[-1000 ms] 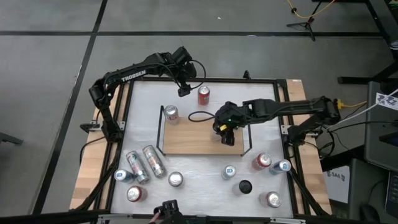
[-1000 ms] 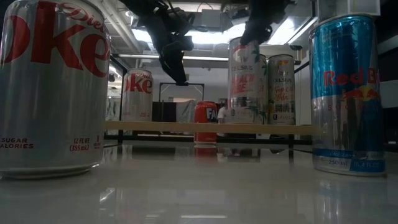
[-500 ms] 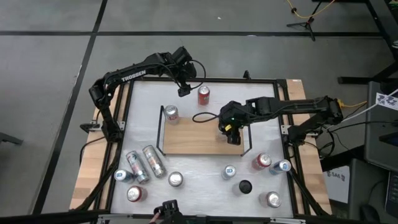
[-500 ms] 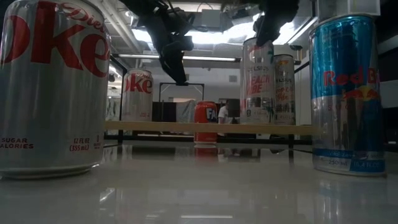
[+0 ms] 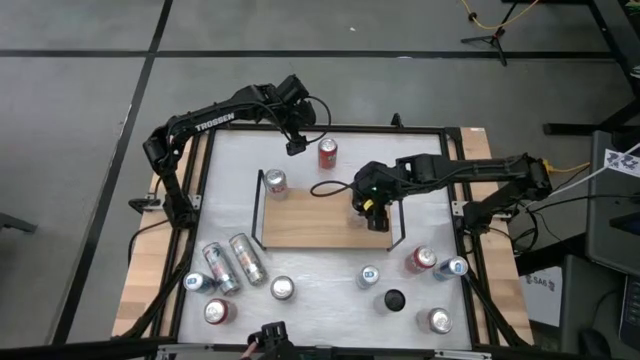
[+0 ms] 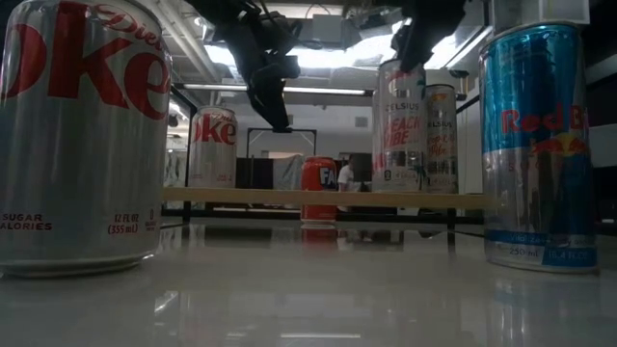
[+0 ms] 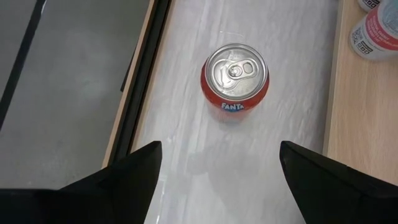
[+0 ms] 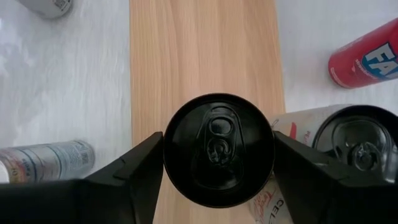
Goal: Place canned beverage on shelf
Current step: Put the top left white-pink soda can on the shelf aligned with other white-pink soda can, then put the top middle red soda can on the shelf
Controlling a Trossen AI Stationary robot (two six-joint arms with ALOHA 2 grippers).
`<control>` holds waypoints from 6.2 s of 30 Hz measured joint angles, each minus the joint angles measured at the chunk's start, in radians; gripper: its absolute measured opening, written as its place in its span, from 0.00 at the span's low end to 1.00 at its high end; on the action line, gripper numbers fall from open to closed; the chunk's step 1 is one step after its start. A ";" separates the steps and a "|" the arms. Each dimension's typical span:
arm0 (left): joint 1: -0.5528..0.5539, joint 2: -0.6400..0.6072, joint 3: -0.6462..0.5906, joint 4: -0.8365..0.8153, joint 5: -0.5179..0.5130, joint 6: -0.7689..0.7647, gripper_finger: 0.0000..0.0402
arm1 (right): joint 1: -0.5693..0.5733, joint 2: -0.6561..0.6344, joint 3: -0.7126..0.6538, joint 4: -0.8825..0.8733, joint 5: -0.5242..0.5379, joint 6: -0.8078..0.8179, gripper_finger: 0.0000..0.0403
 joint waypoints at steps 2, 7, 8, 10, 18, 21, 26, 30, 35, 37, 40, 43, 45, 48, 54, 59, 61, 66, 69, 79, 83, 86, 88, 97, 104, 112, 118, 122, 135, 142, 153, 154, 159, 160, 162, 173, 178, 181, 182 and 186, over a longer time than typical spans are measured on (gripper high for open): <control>0.000 0.000 0.000 0.000 0.000 0.000 0.79 | 0.000 -0.003 0.000 -0.009 0.000 0.001 0.64; 0.000 0.000 0.000 0.000 0.000 -0.001 0.79 | 0.000 -0.005 0.000 -0.013 0.000 0.001 0.64; 0.000 0.000 0.000 0.000 0.000 -0.001 0.79 | 0.000 -0.005 0.000 -0.013 0.000 0.001 0.64; -0.002 0.000 0.000 0.000 0.000 -0.001 0.79 | 0.000 -0.005 0.000 -0.013 0.000 0.001 0.64; -0.020 0.000 0.000 0.000 0.000 0.001 0.79 | 0.001 -0.005 -0.001 -0.013 0.008 0.000 0.64; -0.029 0.000 0.000 0.000 0.000 0.001 0.79 | 0.001 -0.005 -0.001 -0.011 0.008 0.000 0.64; -0.037 0.000 0.000 0.000 0.000 0.001 0.79 | 0.001 -0.005 -0.001 -0.011 0.010 0.000 0.64; -0.037 0.000 0.000 0.000 0.000 0.001 0.79 | 0.001 -0.005 -0.001 -0.010 0.010 0.000 0.64; -0.037 0.000 0.000 0.000 0.000 0.002 0.79 | 0.001 -0.005 -0.001 -0.010 0.010 0.000 0.64; -0.037 0.000 0.000 0.000 0.000 0.002 0.79 | 0.001 -0.005 -0.001 -0.010 0.010 0.000 0.64; -0.037 0.000 0.000 0.000 0.000 0.002 0.79 | 0.001 -0.005 -0.001 -0.009 0.010 0.000 0.64; -0.037 0.000 0.000 0.000 0.000 0.002 0.79 | 0.001 -0.005 -0.001 -0.009 0.011 0.000 0.64; -0.037 0.000 0.000 0.000 0.000 0.002 0.79 | 0.001 -0.005 -0.001 -0.009 0.011 0.000 0.64; -0.037 0.000 0.000 0.000 0.000 0.002 0.79 | 0.001 -0.005 -0.001 -0.009 0.011 0.000 0.64; -0.037 0.000 0.000 0.000 0.000 0.002 0.79 | 0.001 -0.005 -0.002 -0.002 0.006 -0.001 0.64; -0.037 0.000 0.000 0.000 0.000 0.002 0.79 | 0.000 -0.005 -0.003 0.014 0.002 -0.002 0.64; -0.037 0.000 0.000 0.000 0.000 0.002 0.79 | 0.001 -0.005 -0.003 0.015 0.002 -0.002 0.64; -0.037 0.000 0.000 0.000 0.000 0.002 0.79 | 0.000 -0.005 -0.003 0.015 -0.001 -0.002 0.64; -0.037 0.000 0.000 0.000 0.000 0.002 0.79 | 0.000 -0.005 -0.003 0.015 -0.007 -0.002 0.65; -0.037 0.000 0.000 0.000 0.000 0.002 0.79 | 0.000 -0.003 -0.003 0.014 -0.019 -0.002 0.88; -0.037 0.000 0.000 0.000 0.000 0.002 0.79 | 0.000 -0.003 -0.003 0.015 -0.019 -0.001 0.93; -0.037 0.000 0.000 0.000 0.000 0.001 0.79 | 0.000 -0.003 -0.003 0.015 -0.019 -0.001 0.94; -0.037 0.000 0.000 0.000 0.000 0.001 0.79 | 0.001 -0.003 -0.003 0.016 -0.019 -0.001 0.94; -0.037 0.000 0.000 0.000 0.000 0.001 0.79 | 0.000 -0.003 -0.002 0.053 -0.041 -0.001 0.94; -0.037 0.000 0.000 0.000 0.000 0.001 0.79 | 0.000 -0.004 -0.002 0.068 -0.042 -0.001 0.94; -0.037 0.000 0.000 0.000 0.000 0.001 0.79 | 0.000 -0.004 -0.002 0.164 -0.042 -0.001 0.94; -0.037 0.000 0.000 0.000 0.000 0.001 0.79 | 0.001 -0.004 -0.002 0.243 -0.042 -0.001 0.94; -0.037 0.000 0.000 0.000 0.000 0.001 0.79 | 0.002 -0.004 -0.001 0.252 -0.055 0.031 0.94; -0.037 0.000 0.000 0.000 0.000 0.000 0.79 | 0.112 0.033 -0.001 0.248 -0.292 0.134 0.94; -0.037 0.000 0.000 0.000 0.000 0.000 0.79 | 0.161 0.039 -0.001 0.165 -0.194 0.191 0.94; -0.037 0.000 0.000 0.000 0.000 -0.001 0.79 | 0.158 0.043 -0.001 0.057 -0.103 0.248 0.94; -0.037 0.000 0.000 0.000 0.000 -0.001 0.79 | 0.158 0.043 -0.001 0.052 -0.103 0.248 0.94; -0.037 0.000 0.000 0.000 0.000 -0.001 0.79 | 0.158 0.043 -0.001 0.024 -0.075 0.247 0.94; -0.037 0.000 0.000 0.000 0.000 -0.001 0.79 | 0.158 0.043 -0.001 0.017 -0.065 0.248 0.94; -0.037 0.000 0.000 -0.001 0.000 -0.001 0.79 | 0.158 0.043 -0.001 0.004 -0.045 0.248 0.94; -0.037 0.000 0.000 0.000 0.000 0.000 0.79 | 0.158 0.043 -0.001 -0.015 -0.041 0.266 0.94; -0.052 0.000 0.000 0.001 -0.001 -0.001 0.79 | 0.158 0.042 0.013 -0.029 -0.112 0.267 0.94; -0.070 0.000 0.000 0.018 0.000 -0.001 0.79 | 0.158 0.041 0.058 -0.056 -0.166 0.254 0.94; -0.077 0.000 0.000 0.026 0.000 -0.001 0.79 | 0.158 0.041 0.079 -0.071 -0.170 0.240 0.94; -0.110 0.000 0.000 0.079 0.000 -0.024 0.79 | 0.158 0.033 0.165 -0.129 -0.162 0.187 0.94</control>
